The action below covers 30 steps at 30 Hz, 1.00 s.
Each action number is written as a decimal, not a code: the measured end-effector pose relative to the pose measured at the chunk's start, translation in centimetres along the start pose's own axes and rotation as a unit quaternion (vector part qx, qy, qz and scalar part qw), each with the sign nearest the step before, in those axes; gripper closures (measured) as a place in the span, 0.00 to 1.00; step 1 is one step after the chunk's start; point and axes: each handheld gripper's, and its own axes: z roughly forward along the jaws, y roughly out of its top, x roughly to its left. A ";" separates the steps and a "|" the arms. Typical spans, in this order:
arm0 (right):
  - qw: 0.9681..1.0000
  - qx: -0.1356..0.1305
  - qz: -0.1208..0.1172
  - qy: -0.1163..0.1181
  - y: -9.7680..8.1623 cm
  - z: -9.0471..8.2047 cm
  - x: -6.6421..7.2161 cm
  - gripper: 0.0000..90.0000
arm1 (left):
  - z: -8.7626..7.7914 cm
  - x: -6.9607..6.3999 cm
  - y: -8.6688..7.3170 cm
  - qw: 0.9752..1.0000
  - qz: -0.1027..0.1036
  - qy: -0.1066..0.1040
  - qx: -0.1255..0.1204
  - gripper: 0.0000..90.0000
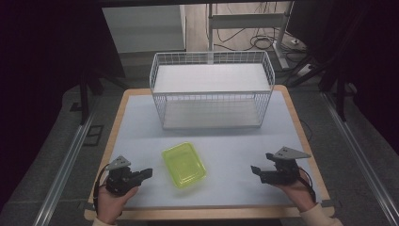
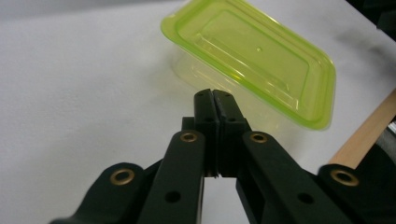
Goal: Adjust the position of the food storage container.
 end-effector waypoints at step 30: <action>1.000 0.002 0.003 -0.005 -0.1 0.0 0.1 0.23 | 4.5 -3.7 -0.3 0.993 0.065 -0.053 0.087 1.00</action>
